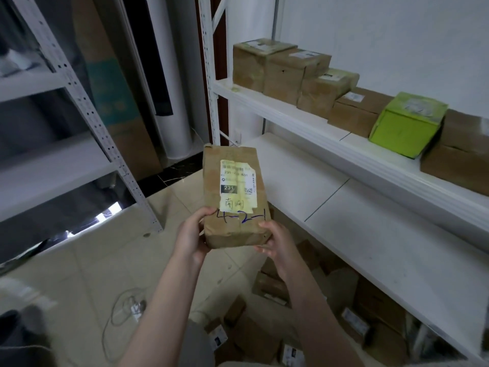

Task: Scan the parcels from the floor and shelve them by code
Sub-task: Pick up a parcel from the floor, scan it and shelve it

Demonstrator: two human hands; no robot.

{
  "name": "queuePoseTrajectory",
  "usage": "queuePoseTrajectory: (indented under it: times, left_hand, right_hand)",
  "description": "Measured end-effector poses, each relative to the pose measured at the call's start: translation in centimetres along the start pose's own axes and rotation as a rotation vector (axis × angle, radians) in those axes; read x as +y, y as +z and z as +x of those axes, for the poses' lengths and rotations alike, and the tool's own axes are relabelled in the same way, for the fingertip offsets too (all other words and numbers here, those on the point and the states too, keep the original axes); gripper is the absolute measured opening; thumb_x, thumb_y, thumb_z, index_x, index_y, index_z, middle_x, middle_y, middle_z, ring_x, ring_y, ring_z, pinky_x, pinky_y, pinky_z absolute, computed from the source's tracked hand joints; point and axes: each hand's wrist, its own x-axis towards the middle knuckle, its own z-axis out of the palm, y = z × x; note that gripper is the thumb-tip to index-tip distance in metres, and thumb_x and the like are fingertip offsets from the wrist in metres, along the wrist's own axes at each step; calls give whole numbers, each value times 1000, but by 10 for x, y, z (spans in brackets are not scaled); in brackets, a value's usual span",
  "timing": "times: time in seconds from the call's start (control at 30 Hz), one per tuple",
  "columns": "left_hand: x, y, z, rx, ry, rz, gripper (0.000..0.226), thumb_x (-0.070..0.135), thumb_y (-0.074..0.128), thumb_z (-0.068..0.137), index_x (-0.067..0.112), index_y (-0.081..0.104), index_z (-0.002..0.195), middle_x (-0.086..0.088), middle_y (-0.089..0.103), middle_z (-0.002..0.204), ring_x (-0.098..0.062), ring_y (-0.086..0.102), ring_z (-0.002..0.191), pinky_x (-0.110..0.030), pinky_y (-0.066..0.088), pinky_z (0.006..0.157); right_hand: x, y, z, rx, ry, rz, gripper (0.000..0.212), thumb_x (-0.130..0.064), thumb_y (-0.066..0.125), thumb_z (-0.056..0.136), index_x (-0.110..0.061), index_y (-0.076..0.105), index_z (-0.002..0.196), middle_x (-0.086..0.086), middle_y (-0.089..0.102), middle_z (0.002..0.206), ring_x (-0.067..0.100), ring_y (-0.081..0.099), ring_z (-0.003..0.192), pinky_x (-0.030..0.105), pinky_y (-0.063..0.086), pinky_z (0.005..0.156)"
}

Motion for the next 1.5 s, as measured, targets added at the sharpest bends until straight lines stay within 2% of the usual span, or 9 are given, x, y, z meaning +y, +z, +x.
queuePoseTrajectory:
  times: [0.1,0.23,0.43,0.53,0.63,0.73,0.9,1.23,1.5]
  left_hand:
    - [17,10,21,-13,-8,20,15,19,70,78,12,74,91,-12,69,102,-33,64,98,-48,53,87]
    - [40,15,63,-53,-28,25,13,17,69,80,12,72,91,-12,68,101,-32,64,96,-45,53,83]
    - [86,12,157,-109,-85,42,14,19,69,81,12,72,93,-10,72,96,-30,66,93,-36,55,63]
    - [118,12,212,-137,-132,81,18,19,72,78,10,73,93,-12,73,93,-31,68,84,-36,57,56]
    - [152,6,264,-170,-175,113,28,19,75,74,6,75,99,-17,75,105,-37,70,94,-51,58,77]
    - [181,-8,309,-208,-184,142,38,22,78,70,6,76,104,-18,74,111,-41,68,106,-56,55,84]
    - [200,-37,359,-183,-254,102,33,22,77,74,9,76,105,-14,76,107,-36,69,105,-50,58,81]
    - [188,-6,431,-162,-327,217,22,23,77,79,11,77,97,-12,75,96,-36,69,99,-60,53,93]
    - [161,61,531,-60,-391,262,36,27,76,80,11,72,112,-11,70,109,-32,64,100,-38,58,65]
  right_hand:
    - [-9,6,21,37,-61,-66,61,-50,73,60,-20,67,113,9,62,127,27,65,111,42,60,87]
    - [-23,20,62,98,14,55,42,-22,72,85,-10,59,124,13,63,126,30,65,111,38,60,78]
    - [-40,65,134,155,-7,106,95,-50,82,46,-8,58,128,15,66,122,33,66,106,39,57,71]
    - [-52,99,171,233,-17,153,71,-43,81,57,-9,65,117,13,70,109,29,67,94,36,55,68]
    - [-65,137,203,267,-15,224,25,-23,68,86,-11,69,108,9,72,99,25,67,90,39,55,72]
    - [-72,175,232,314,-39,252,22,-20,64,89,-13,71,109,9,75,107,28,69,101,47,55,87]
    - [-79,217,268,299,38,199,43,-34,71,81,-9,69,116,8,73,97,20,66,77,22,49,49]
    - [-74,202,336,429,152,304,24,-31,71,86,-16,64,103,12,64,113,31,64,104,39,56,83]
    - [-93,149,455,527,246,424,39,-23,76,83,-7,62,115,15,63,116,32,64,101,42,58,82]
